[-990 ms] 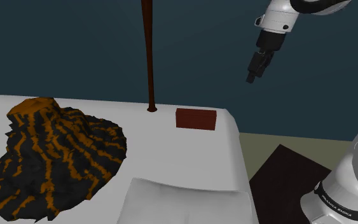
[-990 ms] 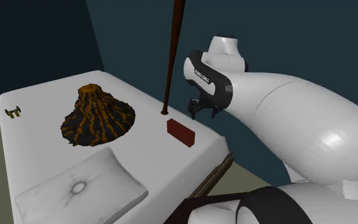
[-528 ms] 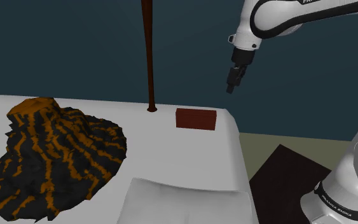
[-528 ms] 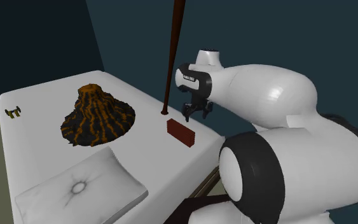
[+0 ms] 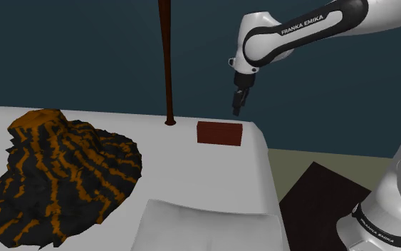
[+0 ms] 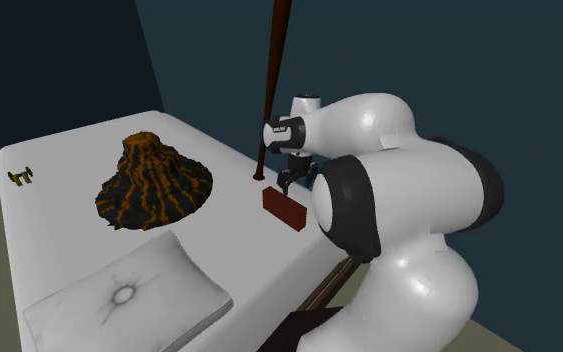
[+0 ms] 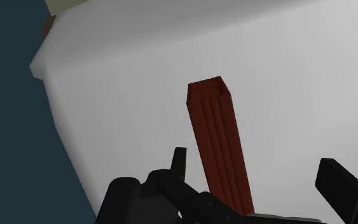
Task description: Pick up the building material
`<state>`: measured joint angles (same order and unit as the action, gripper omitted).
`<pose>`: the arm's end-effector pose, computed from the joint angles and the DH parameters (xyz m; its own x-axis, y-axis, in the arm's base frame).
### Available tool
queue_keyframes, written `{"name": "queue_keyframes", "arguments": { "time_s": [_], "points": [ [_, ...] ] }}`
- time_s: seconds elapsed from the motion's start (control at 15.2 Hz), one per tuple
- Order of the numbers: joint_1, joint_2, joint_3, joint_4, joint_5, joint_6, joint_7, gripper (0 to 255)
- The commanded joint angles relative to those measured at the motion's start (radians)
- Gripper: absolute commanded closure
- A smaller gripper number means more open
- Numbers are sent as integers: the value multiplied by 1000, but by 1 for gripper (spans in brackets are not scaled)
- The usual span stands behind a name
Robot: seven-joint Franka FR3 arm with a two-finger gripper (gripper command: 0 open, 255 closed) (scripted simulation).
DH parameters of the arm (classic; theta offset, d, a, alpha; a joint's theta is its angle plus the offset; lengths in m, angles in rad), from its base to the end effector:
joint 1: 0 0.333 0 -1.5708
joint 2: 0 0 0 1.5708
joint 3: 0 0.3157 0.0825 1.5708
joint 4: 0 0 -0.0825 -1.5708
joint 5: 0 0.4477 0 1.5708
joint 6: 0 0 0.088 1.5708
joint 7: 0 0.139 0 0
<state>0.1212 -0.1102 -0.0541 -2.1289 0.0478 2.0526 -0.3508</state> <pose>0.5777 0.0426 0.4004 0.9216 0.3852 0.0479 0.3869 -0.9215 -0.0346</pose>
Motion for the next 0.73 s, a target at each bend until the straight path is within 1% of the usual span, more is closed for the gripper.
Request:
{"name": "queue_keyframes", "arguments": {
  "time_s": [0.0, 0.4, 0.66],
  "points": [
    [11, 72, 9, 38, -4, 27, -20, 0],
    [32, 297, 31, 186, -27, 80, -80, 0],
    [33, 325, 33, 175, -28, 118, -84, 0]
  ]
}}
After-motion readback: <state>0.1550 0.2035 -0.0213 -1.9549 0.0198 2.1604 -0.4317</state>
